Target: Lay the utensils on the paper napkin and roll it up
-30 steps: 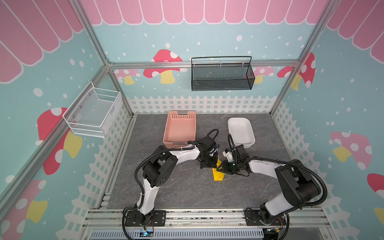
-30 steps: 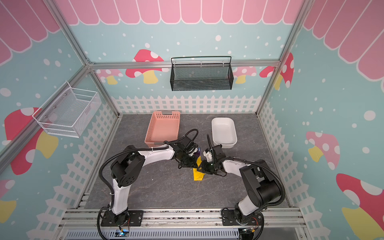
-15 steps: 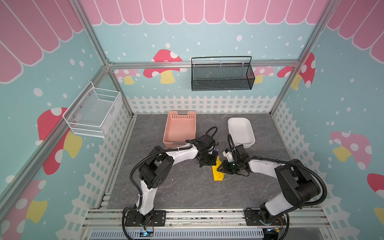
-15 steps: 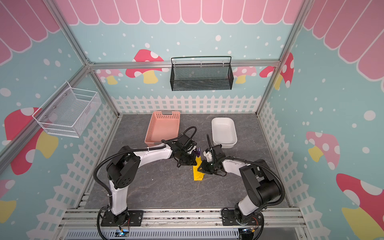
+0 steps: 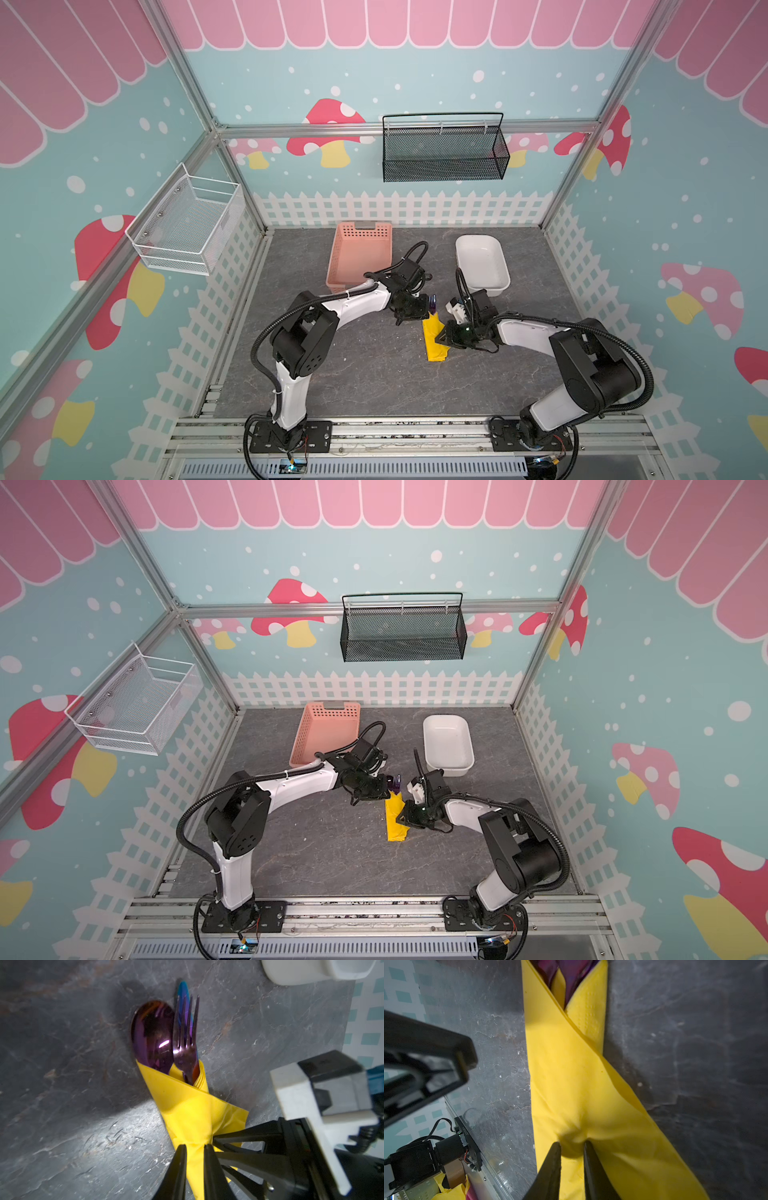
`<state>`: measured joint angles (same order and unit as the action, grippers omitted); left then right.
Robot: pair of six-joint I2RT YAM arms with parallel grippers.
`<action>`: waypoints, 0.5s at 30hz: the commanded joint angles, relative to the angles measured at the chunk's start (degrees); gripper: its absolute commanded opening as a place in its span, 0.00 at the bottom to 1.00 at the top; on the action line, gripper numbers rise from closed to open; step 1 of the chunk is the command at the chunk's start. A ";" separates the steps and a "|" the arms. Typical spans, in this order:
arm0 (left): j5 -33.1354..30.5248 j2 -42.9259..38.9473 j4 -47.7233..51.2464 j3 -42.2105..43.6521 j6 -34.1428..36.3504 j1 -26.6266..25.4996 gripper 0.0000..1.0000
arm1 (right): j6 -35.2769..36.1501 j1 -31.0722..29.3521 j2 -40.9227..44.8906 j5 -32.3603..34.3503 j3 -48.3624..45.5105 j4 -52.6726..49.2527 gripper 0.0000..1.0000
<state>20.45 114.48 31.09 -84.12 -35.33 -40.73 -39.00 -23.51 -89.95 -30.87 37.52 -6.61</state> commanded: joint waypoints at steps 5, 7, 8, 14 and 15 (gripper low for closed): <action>-2.30 8.59 3.32 -13.60 -0.63 -1.17 0.17 | 0.26 0.13 -2.88 5.12 -2.67 -4.73 0.23; -3.27 11.07 5.15 -17.15 -0.64 -1.60 0.16 | 0.16 0.14 -2.82 5.08 -2.60 -4.65 0.23; -4.06 12.24 6.16 -19.04 -0.59 -1.85 0.16 | 0.08 0.13 -2.75 5.12 -2.57 -4.63 0.23; -8.36 17.97 10.41 -26.28 -1.27 -2.91 0.16 | -0.22 0.13 -2.65 4.92 -3.05 -4.28 0.23; -8.73 18.76 11.11 -27.06 -1.28 -2.95 0.16 | -0.27 0.13 -2.56 4.99 -3.12 -4.29 0.22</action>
<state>15.07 131.33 37.80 -108.31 -35.81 -43.29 -39.13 -23.51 -90.04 -31.07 37.30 -6.26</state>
